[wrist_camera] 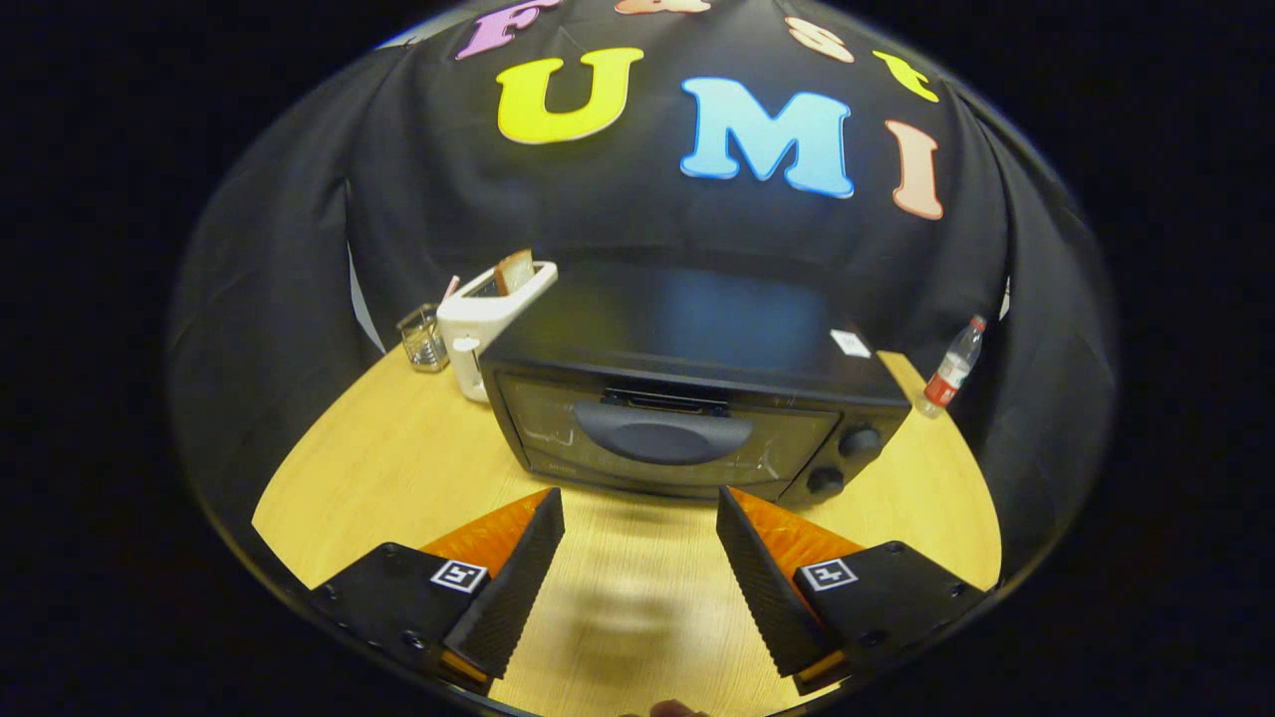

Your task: Open the toaster oven, put the food inside, and close the toaster oven door.

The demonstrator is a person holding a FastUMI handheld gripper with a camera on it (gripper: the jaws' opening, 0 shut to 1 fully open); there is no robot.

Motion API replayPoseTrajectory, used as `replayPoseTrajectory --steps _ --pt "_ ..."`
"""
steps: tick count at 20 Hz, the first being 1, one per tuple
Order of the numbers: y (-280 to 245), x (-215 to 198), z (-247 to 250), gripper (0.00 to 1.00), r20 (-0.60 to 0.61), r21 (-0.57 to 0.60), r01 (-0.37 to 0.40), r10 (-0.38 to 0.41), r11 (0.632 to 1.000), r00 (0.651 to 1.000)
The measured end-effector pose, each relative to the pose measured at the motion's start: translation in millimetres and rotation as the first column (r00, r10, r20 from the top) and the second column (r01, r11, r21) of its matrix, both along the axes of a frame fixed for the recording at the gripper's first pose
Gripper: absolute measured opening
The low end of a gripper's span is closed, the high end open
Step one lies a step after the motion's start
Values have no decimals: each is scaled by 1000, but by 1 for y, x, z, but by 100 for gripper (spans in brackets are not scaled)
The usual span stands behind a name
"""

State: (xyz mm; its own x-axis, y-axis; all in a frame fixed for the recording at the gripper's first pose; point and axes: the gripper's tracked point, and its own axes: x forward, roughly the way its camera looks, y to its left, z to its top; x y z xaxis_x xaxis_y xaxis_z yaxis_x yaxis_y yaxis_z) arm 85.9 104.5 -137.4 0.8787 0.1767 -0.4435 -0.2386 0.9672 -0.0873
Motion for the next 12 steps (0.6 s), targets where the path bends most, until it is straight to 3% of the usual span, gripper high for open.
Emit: replayPoseTrajectory --steps 2,6,12 --pt "-7 1 32 98 92 -20 6 -4 1000 996" --pt "-29 -10 86 97 205 49 26 -35 998 978" --pt "-77 -41 140 97 350 108 28 -64 994 935"
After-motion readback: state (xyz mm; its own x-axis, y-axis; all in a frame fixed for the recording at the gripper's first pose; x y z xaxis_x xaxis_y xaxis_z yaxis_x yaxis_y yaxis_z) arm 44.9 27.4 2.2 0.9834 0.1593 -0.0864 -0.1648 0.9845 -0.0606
